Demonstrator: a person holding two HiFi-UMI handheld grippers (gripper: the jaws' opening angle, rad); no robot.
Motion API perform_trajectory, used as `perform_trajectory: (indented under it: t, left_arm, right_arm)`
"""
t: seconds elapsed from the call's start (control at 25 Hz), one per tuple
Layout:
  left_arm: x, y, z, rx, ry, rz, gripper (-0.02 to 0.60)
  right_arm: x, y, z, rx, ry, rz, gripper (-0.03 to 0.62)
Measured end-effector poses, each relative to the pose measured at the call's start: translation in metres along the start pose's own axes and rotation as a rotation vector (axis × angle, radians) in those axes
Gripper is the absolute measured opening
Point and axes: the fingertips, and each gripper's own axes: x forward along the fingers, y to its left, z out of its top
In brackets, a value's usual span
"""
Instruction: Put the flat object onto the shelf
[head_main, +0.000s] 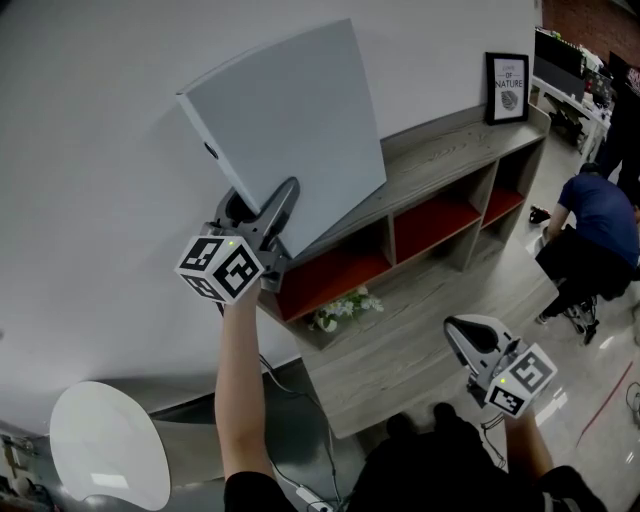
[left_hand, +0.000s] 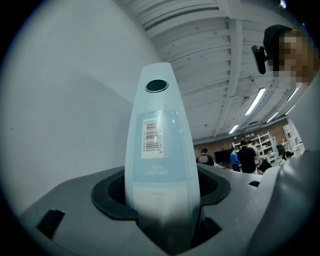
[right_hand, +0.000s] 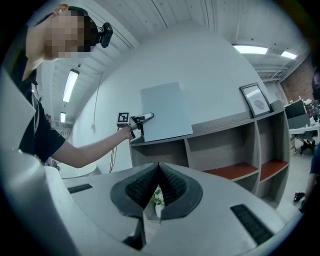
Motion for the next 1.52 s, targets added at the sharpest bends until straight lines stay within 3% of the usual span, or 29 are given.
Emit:
perform_trajectory:
  t: [0.52,1.52]
  left_arm:
    - [0.002,0.005,-0.002,0.025,0.002,-0.018,0.353]
    - [-0.008,0.001,-0.001,0.054,0.01,0.019,0.405]
  right_arm:
    - [0.008,-0.003,-0.001,0.001,0.007,0.006,0.011]
    - [0.006,0.008,-0.001,-0.002,0.014,0.024,0.011]
